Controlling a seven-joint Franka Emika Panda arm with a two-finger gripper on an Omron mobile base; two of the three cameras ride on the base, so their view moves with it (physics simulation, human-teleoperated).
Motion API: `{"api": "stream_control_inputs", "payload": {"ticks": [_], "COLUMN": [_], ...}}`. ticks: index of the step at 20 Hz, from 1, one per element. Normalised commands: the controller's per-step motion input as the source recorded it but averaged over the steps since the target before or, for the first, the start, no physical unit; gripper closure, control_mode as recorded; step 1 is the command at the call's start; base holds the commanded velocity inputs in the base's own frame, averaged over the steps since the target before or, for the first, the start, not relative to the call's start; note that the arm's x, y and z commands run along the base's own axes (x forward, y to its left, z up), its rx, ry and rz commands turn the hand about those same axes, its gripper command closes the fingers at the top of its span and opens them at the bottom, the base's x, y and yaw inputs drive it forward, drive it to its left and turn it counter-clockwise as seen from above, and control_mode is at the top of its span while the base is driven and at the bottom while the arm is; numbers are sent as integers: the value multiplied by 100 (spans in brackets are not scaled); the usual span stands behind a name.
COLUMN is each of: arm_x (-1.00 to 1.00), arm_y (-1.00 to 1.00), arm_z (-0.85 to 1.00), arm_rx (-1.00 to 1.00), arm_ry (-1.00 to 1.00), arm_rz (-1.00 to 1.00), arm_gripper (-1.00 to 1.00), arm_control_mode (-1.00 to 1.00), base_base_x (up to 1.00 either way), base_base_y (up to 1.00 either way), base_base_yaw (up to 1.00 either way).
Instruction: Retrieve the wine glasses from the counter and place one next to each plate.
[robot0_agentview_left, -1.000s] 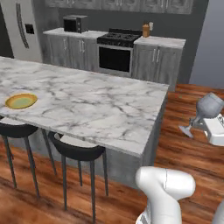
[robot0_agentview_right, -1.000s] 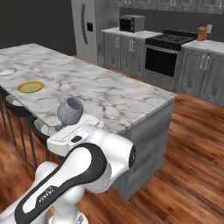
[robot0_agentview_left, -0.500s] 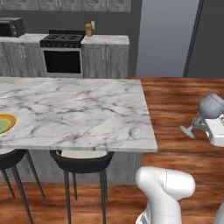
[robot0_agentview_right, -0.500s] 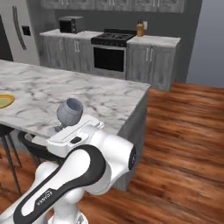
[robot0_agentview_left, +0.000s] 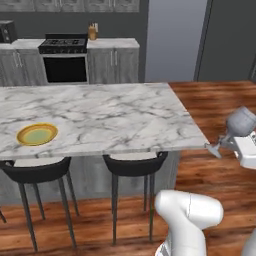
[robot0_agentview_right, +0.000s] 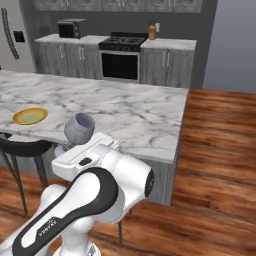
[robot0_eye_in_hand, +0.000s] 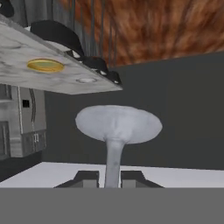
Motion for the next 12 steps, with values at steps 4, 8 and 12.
{"api": "stream_control_inputs", "payload": {"ticks": [4,8,12], "arm_x": [0,0,0], "arm_y": [0,0,0], "arm_z": [0,0,0], "arm_rx": [0,0,0], "arm_ry": [0,0,0], "arm_rz": [0,0,0], "arm_gripper": [100,100,100], "arm_control_mode": [100,100,100], "base_base_x": [-35,6,41], "base_base_y": [100,100,100], "base_base_yaw": [-10,-20,-24]}}
